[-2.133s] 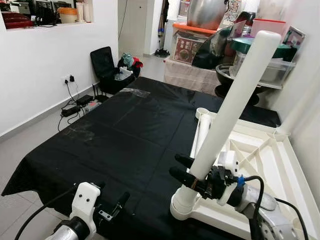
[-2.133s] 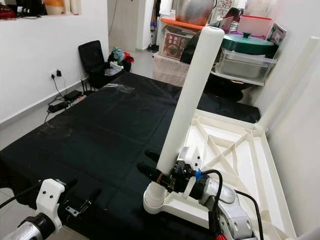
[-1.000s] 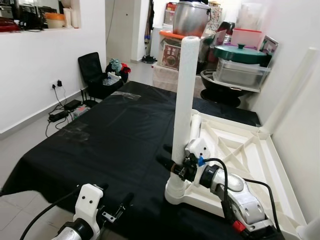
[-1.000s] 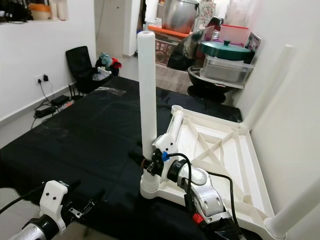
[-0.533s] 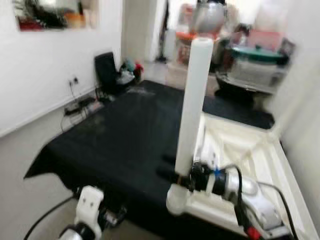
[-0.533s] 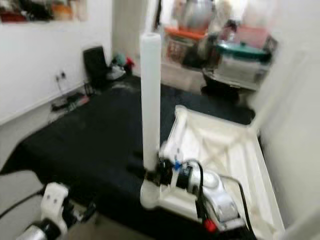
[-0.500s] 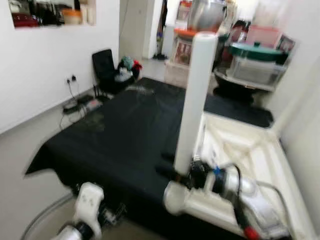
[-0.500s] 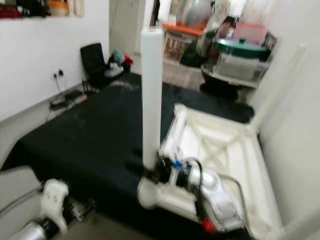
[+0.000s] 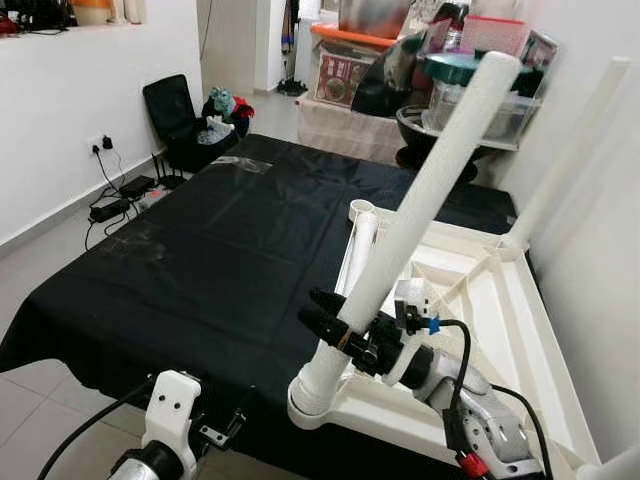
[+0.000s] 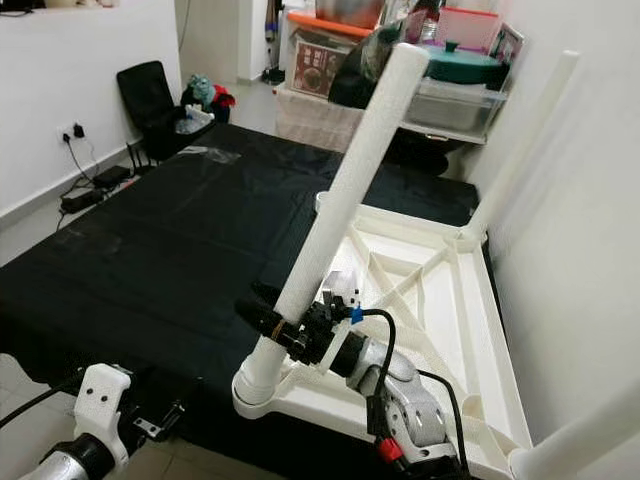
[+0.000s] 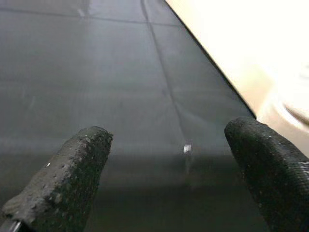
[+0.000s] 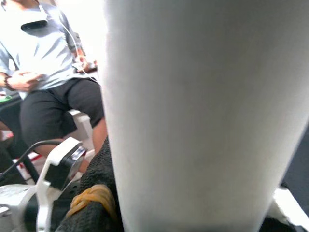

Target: Building children table

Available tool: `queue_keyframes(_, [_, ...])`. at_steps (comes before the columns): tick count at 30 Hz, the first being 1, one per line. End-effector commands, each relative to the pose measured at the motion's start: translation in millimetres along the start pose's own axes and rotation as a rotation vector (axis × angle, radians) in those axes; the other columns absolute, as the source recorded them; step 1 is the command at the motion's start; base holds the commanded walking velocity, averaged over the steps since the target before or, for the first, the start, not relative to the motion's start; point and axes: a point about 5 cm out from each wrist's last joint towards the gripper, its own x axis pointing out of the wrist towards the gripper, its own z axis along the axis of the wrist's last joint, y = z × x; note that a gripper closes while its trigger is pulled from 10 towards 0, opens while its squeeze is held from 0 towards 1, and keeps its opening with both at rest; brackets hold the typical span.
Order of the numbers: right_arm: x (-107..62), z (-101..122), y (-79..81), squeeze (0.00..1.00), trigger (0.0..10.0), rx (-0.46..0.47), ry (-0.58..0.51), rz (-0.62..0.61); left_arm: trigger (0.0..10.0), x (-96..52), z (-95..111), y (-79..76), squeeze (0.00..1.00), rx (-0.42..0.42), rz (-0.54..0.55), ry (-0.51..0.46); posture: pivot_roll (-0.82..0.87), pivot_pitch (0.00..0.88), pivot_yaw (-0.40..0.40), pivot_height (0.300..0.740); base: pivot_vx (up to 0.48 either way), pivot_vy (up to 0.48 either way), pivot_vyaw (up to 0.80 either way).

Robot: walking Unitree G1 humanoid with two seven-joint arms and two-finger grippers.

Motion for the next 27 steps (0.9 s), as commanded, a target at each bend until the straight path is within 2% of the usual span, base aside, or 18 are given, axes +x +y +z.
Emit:
queue_keyframes(1, [-4.0, -23, -2.1, 0.0, 10.0, 0.06, 0.095, -0.035, 10.0, 0.2, 2, -5.2, 0.0, -0.013, -0.007, 0.001, 0.15, 0.0, -0.136, 0.74, 0.0, 0.0, 0.0])
queue_keyframes(5, [-1.3, -19, -2.8, 0.0, 10.0, 0.033, 0.078, -0.036, 10.0, 0.0, 5, -6.2, 0.0, -0.011, -0.004, -0.002, 0.14, 0.0, -0.135, 0.74, 0.0, 0.0, 0.0])
queue_keyframes(8, [-5.0, -13, -8.9, 0.0, 10.0, -0.058, 0.068, -0.106, 10.0, 0.2, 8, -8.2, 0.0, -0.008, -0.002, -0.008, 0.14, 0.0, -0.129, 0.74, 0.0, 0.0, 0.0])
queue_keyframes(9, [-7.3, -12, -11.9, 0.0, 10.0, -0.116, 0.077, -0.151, 10.0, 0.4, 9, -8.7, 0.0, -0.006, -0.003, -0.01, 0.14, 0.0, -0.127, 0.74, 0.0, 0.0, 0.0])
queue_keyframes(10, [-7.3, -12, -11.9, 0.0, 10.0, -0.116, 0.077, -0.151, 10.0, 0.4, 9, -8.7, 0.0, -0.006, -0.003, -0.01, 0.14, 0.0, -0.127, 0.74, 0.0, 0.0, 0.0])
queue_keyframes(11, [-12.4, -10, -16.8, 0.0, 10.0, -0.186, 0.079, -0.237, 10.0, 0.5, 10, -9.5, 0.0, -0.004, -0.004, -0.012, 0.13, 0.0, -0.12, 0.74, 0.0, 0.0, 0.0])
queue_keyframes(14, [-14.4, -10, -18.5, 0.0, 10.0, -0.207, 0.08, -0.269, 10.0, 0.5, 11, -9.8, 0.0, -0.004, -0.005, -0.012, 0.13, 0.0, -0.12, 0.74, 0.0, 0.0, 0.0])
queue_keyframes(17, [-21.1, -10, -26.2, 0.0, 10.0, -0.312, 0.16, -0.355, 10.0, 0.4, 13, -10.6, 0.0, -0.003, -0.008, -0.006, 0.12, 0.0, -0.113, 0.74, 0.0, 0.0, 0.0])
queue_keyframes(21, [-22.5, -10, -27.3, 0.0, 10.0, -0.337, 0.184, -0.366, 10.0, 0.3, 14, -10.9, 0.0, -0.004, -0.009, -0.003, 0.12, 0.0, -0.116, 0.74, 0.0, 0.0, 0.0])
queue_keyframes(27, [-25.8, -21, -26.5, 0.0, 10.0, -0.307, 0.22, -0.37, 10.0, 0.3, 16, -11.3, 0.0, -0.005, -0.004, 0.002, 0.12, 0.0, -0.12, 0.74, 0.0, 0.0, 0.0])
